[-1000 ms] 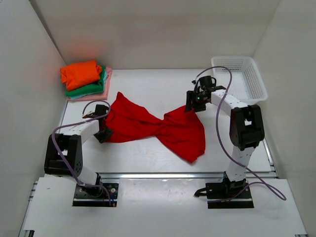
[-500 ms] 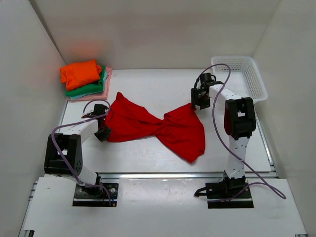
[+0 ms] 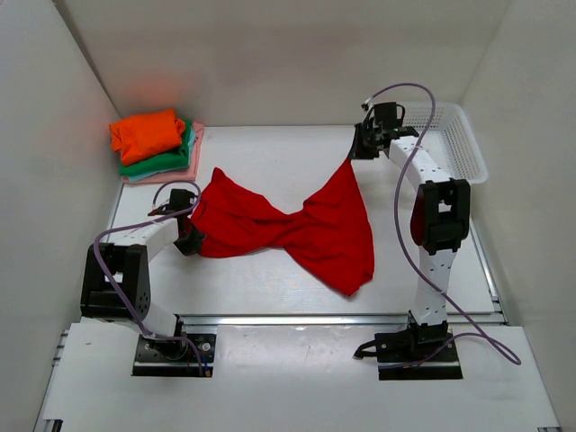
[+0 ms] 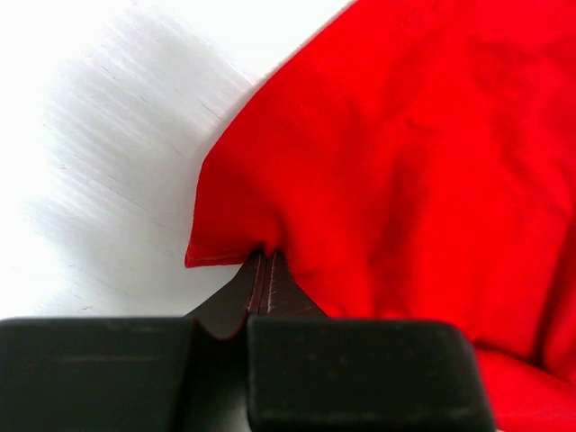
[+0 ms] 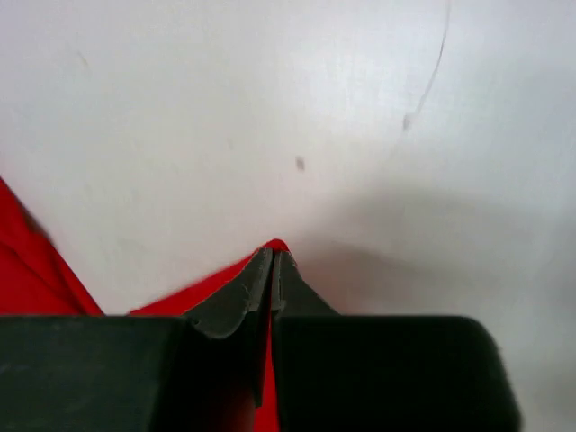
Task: Fold and stack the t-shirts
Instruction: Flatten out the tshirt
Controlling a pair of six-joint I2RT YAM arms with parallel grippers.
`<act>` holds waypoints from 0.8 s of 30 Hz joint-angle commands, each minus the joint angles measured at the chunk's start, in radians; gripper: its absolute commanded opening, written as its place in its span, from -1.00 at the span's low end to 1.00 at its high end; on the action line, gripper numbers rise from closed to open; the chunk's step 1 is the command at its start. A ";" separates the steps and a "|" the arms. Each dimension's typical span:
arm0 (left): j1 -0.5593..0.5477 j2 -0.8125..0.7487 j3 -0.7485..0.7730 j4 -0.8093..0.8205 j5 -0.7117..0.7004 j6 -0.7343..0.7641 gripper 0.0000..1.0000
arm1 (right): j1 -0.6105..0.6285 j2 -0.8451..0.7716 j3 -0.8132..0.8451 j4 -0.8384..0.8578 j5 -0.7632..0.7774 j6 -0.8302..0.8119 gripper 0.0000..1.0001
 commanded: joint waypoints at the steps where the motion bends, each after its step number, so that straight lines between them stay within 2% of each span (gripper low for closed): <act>1: -0.001 -0.002 -0.036 0.005 0.058 -0.006 -1.00 | -0.034 -0.043 0.073 0.251 -0.075 0.080 -1.00; 2: -0.001 0.003 -0.039 0.001 0.060 -0.006 -1.00 | -0.045 -0.025 0.094 0.266 -0.063 0.106 -0.99; 3: 0.004 -0.009 -0.042 -0.001 0.063 -0.001 -1.00 | -0.045 -0.018 0.123 0.279 -0.023 0.111 -0.57; 5: 0.004 -0.022 -0.052 -0.001 0.068 0.003 -1.00 | -0.039 0.012 0.169 0.237 0.049 0.093 0.02; 8: 0.001 -0.045 -0.073 0.001 0.072 -0.003 -1.00 | -0.033 0.011 0.167 0.181 0.065 0.053 -0.18; 12: 0.009 -0.060 -0.102 0.010 0.084 -0.012 -1.00 | -0.014 -0.058 -0.003 0.184 0.043 0.036 -0.58; 15: 0.007 -0.068 -0.110 0.015 0.086 -0.014 -1.00 | 0.004 -0.069 -0.095 0.188 0.054 0.024 -0.80; 16: 0.004 -0.075 -0.118 0.019 0.090 -0.023 -1.00 | 0.015 -0.060 -0.121 0.179 0.078 -0.004 -0.73; 17: 0.004 -0.074 -0.124 0.016 0.094 -0.020 -1.00 | 0.012 -0.049 -0.125 0.179 0.077 -0.021 -0.56; 20: 0.007 -0.080 -0.124 0.010 0.098 -0.017 -1.00 | 0.022 -0.020 -0.128 0.170 0.100 -0.041 -0.44; 24: 0.009 -0.094 -0.139 0.007 0.094 -0.018 -1.00 | 0.036 0.017 -0.123 0.150 0.152 -0.068 -0.13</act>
